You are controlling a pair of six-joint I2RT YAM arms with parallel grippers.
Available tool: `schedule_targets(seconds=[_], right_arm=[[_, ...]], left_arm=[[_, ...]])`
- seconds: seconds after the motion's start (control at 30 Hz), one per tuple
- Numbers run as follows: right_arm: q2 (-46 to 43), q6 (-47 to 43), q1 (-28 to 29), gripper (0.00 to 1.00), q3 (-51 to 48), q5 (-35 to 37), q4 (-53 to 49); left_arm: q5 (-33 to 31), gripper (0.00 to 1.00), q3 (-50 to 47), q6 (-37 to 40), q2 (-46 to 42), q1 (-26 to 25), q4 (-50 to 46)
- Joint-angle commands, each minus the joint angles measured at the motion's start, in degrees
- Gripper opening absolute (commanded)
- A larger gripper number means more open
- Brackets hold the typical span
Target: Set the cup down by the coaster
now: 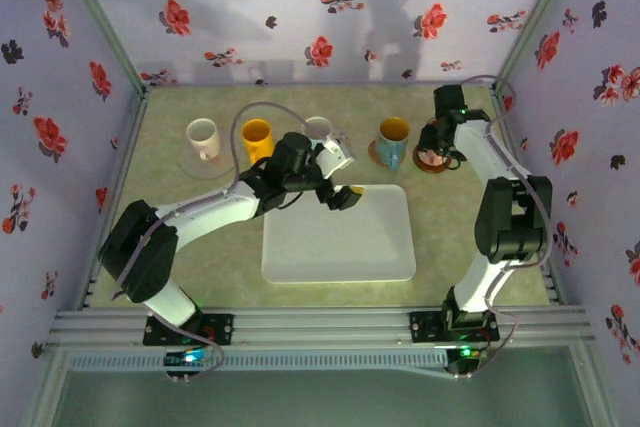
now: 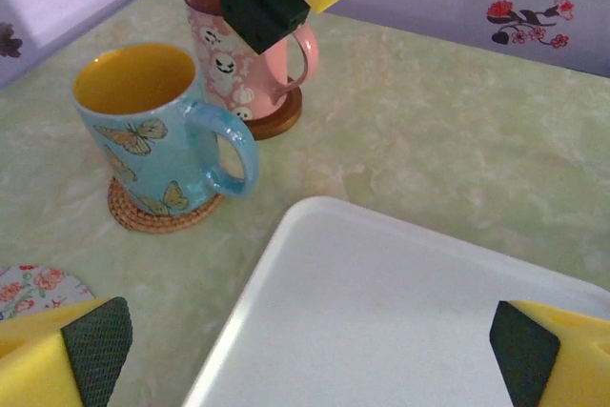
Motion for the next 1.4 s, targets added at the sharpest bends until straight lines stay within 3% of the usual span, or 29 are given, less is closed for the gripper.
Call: schedule_targets(seconds=[0.0, 0.13, 0.5, 0.9, 1.37], right_arm=[[-3.2, 0.6, 0.4, 0.82, -1.0, 0.1, 0.6], [-6.2, 0.8, 0.4, 0.99, -1.8, 0.1, 0.9], [-17.3, 0.4, 1.0, 1.0, -5.3, -1.8, 3.1], [-33.8, -2.8, 2.9, 1.0, -15.4, 0.2, 10.7], [-52.0, -5.1, 2.9, 1.0, -35.0, -2.6, 27.1]], left_arm=[[-1.5, 1.0, 2.3, 0.6, -2.0, -0.5, -1.1], [-2.0, 1.0, 3.9, 1.2, -2.3, -0.6, -3.1], [-3.9, 1.0, 7.2, 2.2, -3.8, -0.5, -5.4], [-12.7, 1.0, 14.7, -0.9, -7.4, 0.1, -16.0], [-27.8, 1.0, 1.7, -3.9, -22.2, 6.9, -13.0]])
